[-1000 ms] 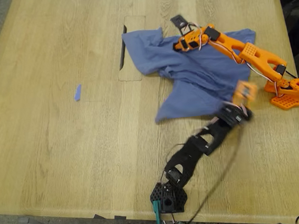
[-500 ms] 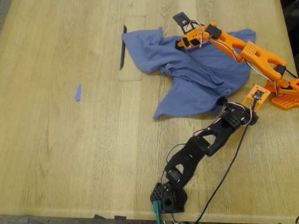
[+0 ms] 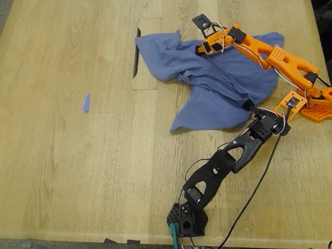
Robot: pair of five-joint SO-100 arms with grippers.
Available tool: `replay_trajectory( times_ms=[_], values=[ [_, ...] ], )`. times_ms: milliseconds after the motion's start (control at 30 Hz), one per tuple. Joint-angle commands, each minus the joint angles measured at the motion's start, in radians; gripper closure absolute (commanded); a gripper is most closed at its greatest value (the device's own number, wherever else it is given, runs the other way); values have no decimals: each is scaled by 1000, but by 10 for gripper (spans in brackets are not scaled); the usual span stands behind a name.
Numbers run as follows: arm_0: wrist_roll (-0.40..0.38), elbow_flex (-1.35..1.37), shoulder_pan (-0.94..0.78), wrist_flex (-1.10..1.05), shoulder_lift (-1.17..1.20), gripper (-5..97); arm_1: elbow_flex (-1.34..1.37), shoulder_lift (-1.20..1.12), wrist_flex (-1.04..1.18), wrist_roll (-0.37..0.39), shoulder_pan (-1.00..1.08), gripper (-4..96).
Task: Fold a T-shirt
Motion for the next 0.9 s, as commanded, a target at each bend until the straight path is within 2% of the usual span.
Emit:
replay_trajectory(
  times_ms=[0,367,600,667,733,800,867],
  values=[
    [34,-98,-43,2,18,16,-57,78,5,0,-5,914],
    [147,-190,-212,20,-114,-43,-57,87,18,3,-18,914],
    [169,-319,-281,26,-252,-46,-57,91,25,5,-26,914],
    [183,-454,-293,71,-342,-44,-57,92,25,6,-31,914],
    [213,-710,-311,156,-499,-44,-57,92,25,6,-34,914],
    [281,-1025,-341,238,-696,-46,-57,92,25,8,-38,914],
    [308,-1048,-364,268,-733,-54,-57,92,26,8,-40,914]
  ],
)
